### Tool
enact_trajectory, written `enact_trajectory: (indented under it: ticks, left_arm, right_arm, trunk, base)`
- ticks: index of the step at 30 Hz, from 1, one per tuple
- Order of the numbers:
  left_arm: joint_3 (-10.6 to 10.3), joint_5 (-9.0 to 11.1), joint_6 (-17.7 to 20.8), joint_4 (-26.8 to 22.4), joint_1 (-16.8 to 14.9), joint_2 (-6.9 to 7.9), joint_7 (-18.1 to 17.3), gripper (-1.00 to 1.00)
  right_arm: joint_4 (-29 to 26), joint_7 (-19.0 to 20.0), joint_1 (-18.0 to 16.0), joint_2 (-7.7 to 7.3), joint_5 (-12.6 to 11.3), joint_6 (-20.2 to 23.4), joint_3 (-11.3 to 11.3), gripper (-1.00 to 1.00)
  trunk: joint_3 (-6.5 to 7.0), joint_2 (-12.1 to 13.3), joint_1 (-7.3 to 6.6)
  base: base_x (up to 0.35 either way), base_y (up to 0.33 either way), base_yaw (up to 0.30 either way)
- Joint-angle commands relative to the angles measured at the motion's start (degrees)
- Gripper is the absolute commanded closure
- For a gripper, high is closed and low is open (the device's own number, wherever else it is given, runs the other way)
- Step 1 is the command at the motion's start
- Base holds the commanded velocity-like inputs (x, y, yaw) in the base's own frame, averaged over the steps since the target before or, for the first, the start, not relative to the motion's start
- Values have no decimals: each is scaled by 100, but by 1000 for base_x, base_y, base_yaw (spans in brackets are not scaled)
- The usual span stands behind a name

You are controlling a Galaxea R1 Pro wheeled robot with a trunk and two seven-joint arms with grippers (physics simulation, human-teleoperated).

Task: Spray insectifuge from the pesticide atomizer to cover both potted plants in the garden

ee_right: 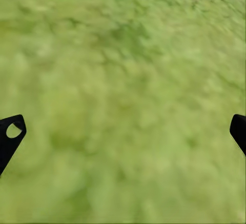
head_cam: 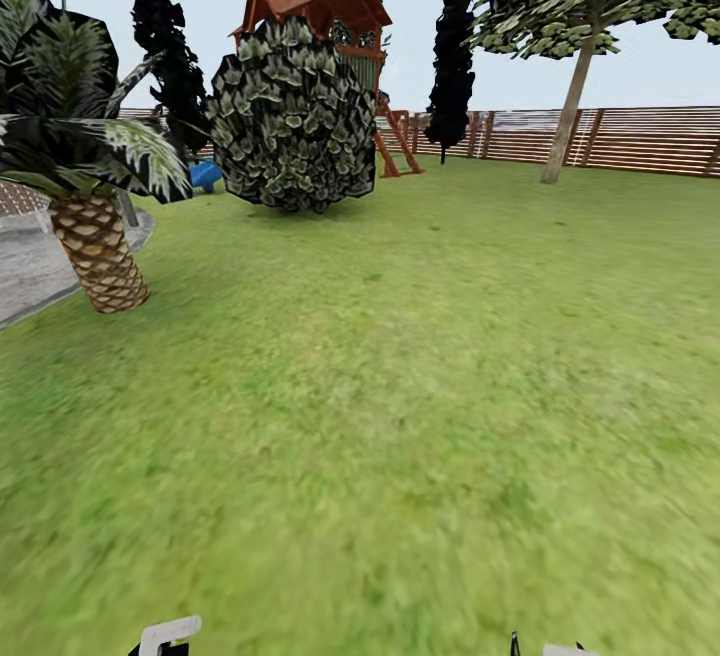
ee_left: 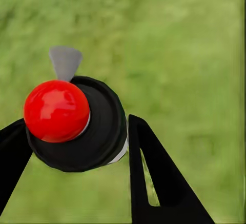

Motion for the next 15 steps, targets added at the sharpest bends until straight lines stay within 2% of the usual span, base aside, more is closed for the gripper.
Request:
enact_trajectory:
  ticks: [1, 15]
  left_arm:
    - [26, -61, -25, 9, -5, 1, 30, 100]
    - [21, -61, -25, 9, -5, 1, 30, 100]
  right_arm:
    - [5, -21, -4, 1, 61, -12, -47, -100]
    - [1, -21, -4, 3, 61, -11, -48, -100]
  trunk:
    - [-5, -2, 2]
    - [-5, -2, 2]
  base:
    - [331, -73, 0]
    - [331, -72, 0]
